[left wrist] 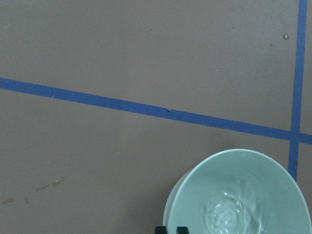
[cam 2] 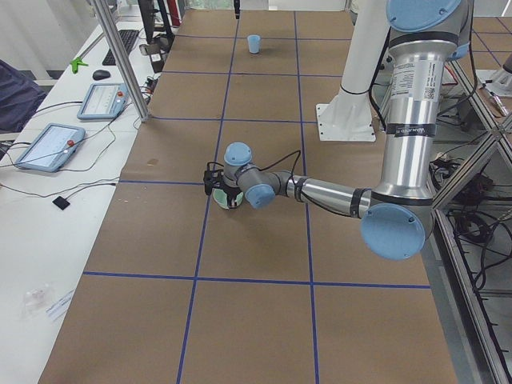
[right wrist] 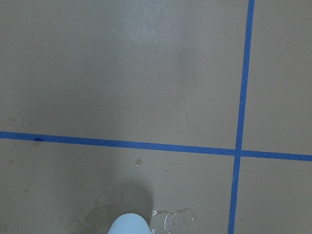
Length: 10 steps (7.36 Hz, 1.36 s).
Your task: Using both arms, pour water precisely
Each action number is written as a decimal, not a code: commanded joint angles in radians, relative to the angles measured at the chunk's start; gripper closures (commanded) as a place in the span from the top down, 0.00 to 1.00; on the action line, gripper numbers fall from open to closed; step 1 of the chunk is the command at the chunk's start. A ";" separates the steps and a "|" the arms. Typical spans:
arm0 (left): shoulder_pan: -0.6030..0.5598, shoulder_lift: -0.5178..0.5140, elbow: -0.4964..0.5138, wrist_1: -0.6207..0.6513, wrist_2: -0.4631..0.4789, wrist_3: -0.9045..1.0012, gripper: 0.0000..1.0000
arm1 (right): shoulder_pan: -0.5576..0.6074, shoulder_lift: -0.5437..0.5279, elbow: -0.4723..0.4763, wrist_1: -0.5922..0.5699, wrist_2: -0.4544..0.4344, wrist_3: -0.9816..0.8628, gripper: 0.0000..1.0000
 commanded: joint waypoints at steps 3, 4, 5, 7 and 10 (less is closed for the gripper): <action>-0.025 0.008 -0.029 0.012 -0.075 0.061 1.00 | -0.001 0.026 -0.008 0.000 0.007 -0.013 0.99; -0.085 0.018 -0.033 0.039 -0.083 0.189 1.00 | -0.001 0.024 -0.011 0.000 0.006 -0.006 0.99; -0.151 0.020 -0.036 0.124 -0.083 0.329 1.00 | 0.001 0.018 -0.008 0.000 0.009 -0.010 0.99; -0.267 0.021 -0.038 0.287 -0.085 0.625 1.00 | 0.003 0.015 -0.019 0.000 0.006 -0.012 0.99; -0.500 0.008 -0.043 0.572 -0.124 1.061 1.00 | 0.016 -0.005 -0.019 -0.002 0.011 -0.013 0.99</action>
